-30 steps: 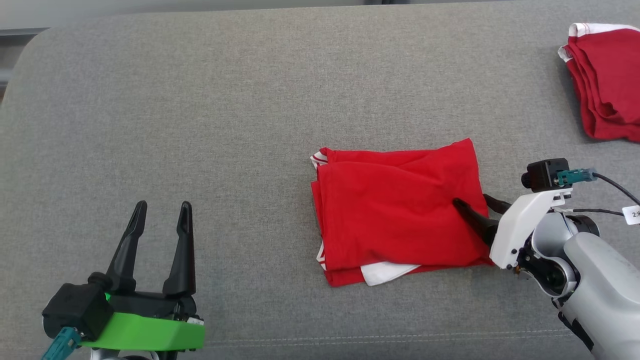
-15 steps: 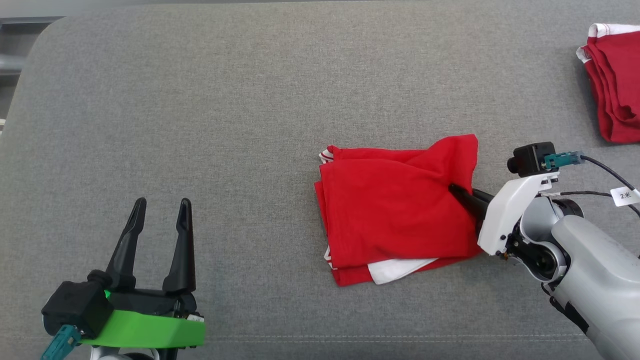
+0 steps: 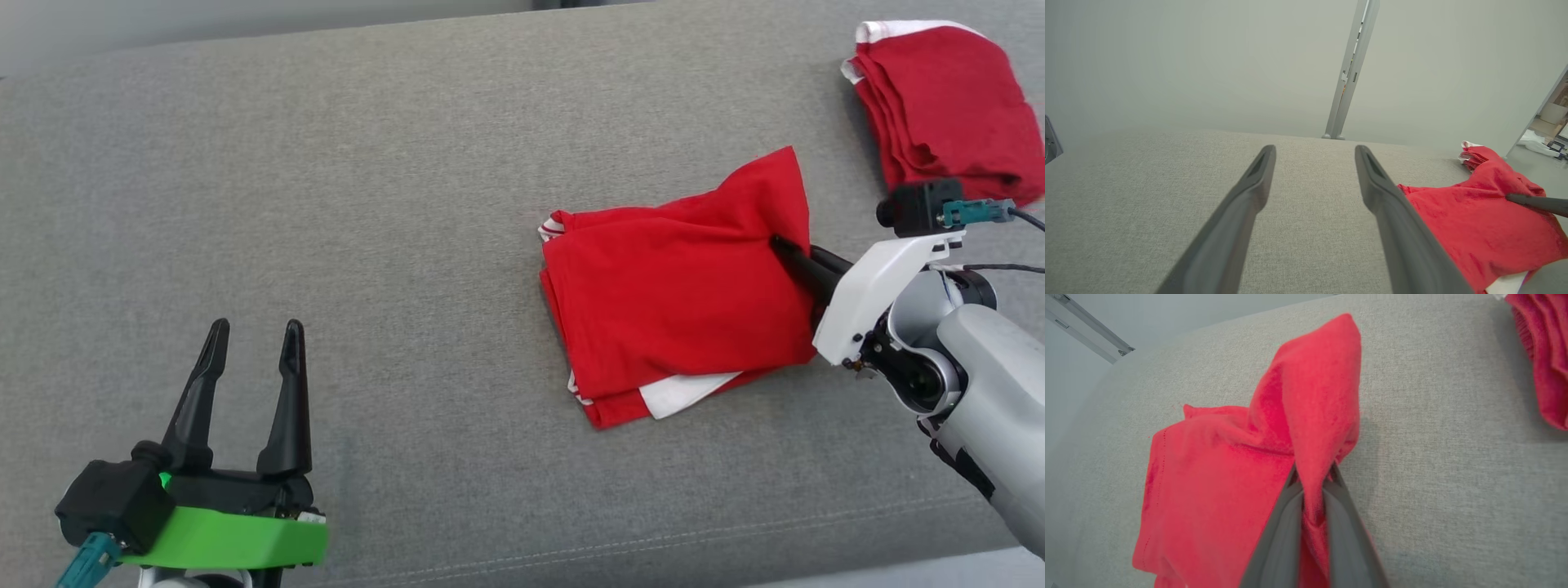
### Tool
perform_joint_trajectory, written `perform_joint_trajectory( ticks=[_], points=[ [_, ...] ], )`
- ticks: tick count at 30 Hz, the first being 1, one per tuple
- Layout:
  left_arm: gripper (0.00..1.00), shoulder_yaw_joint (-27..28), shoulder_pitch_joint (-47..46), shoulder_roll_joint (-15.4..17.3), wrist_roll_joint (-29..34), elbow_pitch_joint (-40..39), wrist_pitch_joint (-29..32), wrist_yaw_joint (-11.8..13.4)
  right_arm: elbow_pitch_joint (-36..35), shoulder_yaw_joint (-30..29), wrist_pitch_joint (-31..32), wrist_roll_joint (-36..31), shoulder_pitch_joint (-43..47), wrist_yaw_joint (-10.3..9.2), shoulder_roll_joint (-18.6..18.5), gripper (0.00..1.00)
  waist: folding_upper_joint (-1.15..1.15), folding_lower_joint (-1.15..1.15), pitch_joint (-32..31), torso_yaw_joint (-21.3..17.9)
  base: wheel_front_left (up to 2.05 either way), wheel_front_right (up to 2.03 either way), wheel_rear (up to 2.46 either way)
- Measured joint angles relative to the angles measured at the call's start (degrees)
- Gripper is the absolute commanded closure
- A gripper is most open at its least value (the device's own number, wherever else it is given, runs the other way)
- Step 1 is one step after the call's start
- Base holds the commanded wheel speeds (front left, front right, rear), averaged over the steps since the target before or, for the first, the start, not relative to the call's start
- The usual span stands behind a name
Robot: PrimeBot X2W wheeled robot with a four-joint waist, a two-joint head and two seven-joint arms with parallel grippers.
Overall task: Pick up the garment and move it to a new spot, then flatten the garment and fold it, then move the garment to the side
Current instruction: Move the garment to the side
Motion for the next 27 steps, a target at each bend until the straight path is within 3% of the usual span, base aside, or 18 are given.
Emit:
perform_joint_trajectory(
  ticks=[13,20,27],
  points=[
    [0.0,0.37,-0.82,1.21,0.23,-1.31,0.89,0.54,0.94,-0.04,-1.46,0.31,-3.98,0.0,-1.26,1.0,0.0,0.0,-0.23,-11.22,0.0,0.0,0.0],
    [0.0,0.24,-1.36,1.52,0.43,-1.88,1.35,0.54,1.79,0.05,-1.8,0.01,-5.67,0.0,-0.35,1.0,0.0,0.0,1.01,-13.31,0.0,0.0,0.0],
    [0.0,0.29,-1.47,1.85,0.44,-1.8,1.43,0.74,5.6,-1.79,-1.4,-1.24,-10.89,0.0,3.71,1.0,0.0,0.0,2.23,-12.5,0.0,0.0,0.0]
  ],
)
